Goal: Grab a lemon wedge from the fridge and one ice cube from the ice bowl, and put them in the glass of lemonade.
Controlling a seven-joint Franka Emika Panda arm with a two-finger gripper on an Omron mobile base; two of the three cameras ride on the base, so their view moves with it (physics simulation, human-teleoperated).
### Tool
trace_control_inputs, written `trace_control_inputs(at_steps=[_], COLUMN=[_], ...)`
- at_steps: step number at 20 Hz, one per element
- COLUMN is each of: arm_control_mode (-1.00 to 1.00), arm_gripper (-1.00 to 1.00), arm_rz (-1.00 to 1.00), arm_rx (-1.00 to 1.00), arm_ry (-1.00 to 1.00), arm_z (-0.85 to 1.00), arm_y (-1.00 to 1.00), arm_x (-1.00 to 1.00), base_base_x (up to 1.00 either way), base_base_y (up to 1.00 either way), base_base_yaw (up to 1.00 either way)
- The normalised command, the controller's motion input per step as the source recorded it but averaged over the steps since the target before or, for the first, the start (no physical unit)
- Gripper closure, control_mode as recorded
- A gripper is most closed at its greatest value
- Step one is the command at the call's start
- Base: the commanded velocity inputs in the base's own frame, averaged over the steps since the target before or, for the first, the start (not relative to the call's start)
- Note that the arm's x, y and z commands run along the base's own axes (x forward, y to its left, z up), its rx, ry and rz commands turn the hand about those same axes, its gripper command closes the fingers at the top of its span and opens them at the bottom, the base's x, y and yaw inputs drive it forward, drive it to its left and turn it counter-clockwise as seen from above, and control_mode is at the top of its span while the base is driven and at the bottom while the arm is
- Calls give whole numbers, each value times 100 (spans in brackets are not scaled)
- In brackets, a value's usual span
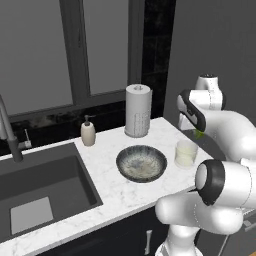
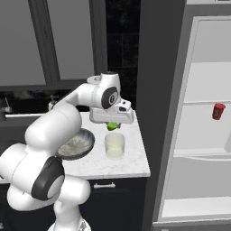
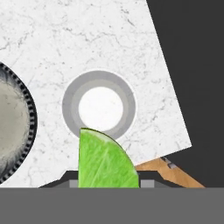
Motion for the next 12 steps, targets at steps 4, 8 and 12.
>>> trace_control_inputs(at_steps=[4,8,12], arm_control_mode=[-100,-100,-100], arm_gripper=[100,100,100], arm_rz=[0,0,-2], arm_rx=[0,-1,-3], arm_ry=[0,6,2], arm_z=[0,0,-2], arm_y=[0,8,32], arm_x=[6,16,15], base_base_x=[0,0,0], base_base_y=[0,0,0], base_base_yaw=[0,0,0])
